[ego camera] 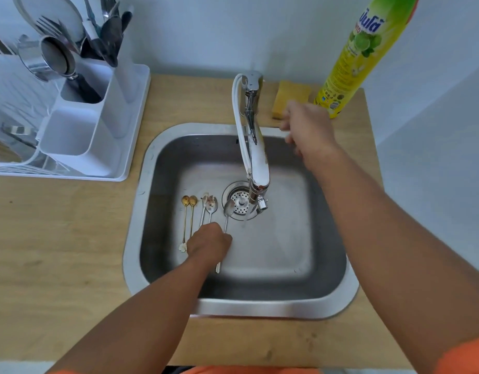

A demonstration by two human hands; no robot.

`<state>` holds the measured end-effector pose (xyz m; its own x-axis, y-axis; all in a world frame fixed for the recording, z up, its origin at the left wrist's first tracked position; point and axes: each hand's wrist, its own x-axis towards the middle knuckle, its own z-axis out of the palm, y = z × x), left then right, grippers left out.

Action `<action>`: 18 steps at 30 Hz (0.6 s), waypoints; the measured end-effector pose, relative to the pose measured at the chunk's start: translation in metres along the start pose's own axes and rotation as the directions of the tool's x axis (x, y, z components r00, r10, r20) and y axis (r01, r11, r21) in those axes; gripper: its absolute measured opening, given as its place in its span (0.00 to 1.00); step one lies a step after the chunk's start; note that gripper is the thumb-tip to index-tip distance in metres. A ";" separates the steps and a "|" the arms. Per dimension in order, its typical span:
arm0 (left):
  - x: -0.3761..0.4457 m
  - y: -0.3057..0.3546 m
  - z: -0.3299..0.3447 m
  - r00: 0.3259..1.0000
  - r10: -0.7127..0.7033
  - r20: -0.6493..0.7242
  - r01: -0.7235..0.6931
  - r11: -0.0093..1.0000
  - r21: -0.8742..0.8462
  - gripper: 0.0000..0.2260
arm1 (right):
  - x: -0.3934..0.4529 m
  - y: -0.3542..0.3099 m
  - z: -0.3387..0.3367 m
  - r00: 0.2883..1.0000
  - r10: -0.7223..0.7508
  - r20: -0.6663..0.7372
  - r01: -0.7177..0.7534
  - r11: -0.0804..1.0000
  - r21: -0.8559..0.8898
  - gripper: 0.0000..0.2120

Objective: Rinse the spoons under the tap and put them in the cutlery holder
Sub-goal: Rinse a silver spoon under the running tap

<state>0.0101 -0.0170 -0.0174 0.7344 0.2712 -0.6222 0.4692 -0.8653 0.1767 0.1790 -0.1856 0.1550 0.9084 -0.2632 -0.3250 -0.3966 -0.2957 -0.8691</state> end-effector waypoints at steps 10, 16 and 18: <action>-0.014 0.009 -0.007 0.938 0.065 0.341 0.107 0.880 -0.462 0.14 | -0.085 0.171 0.008 0.846 0.457 0.273 -0.409 0.886 -0.217 0.08; -0.032 0.008 -0.006 0.828 0.194 0.526 0.326 0.597 -0.733 0.11 | -0.098 0.175 0.035 0.679 0.541 0.496 -0.457 0.841 -0.290 0.03; -0.035 0.008 -0.002 0.820 0.218 0.529 0.342 0.554 -0.759 0.11 | -0.098 0.172 0.038 0.689 0.529 0.496 -0.444 0.848 -0.289 0.02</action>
<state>-0.0113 -0.0323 0.0071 0.4448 -0.1893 -0.8754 0.8836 -0.0671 0.4634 0.0270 -0.1756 0.0234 0.4812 0.1173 -0.8687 -0.7781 -0.3993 -0.4849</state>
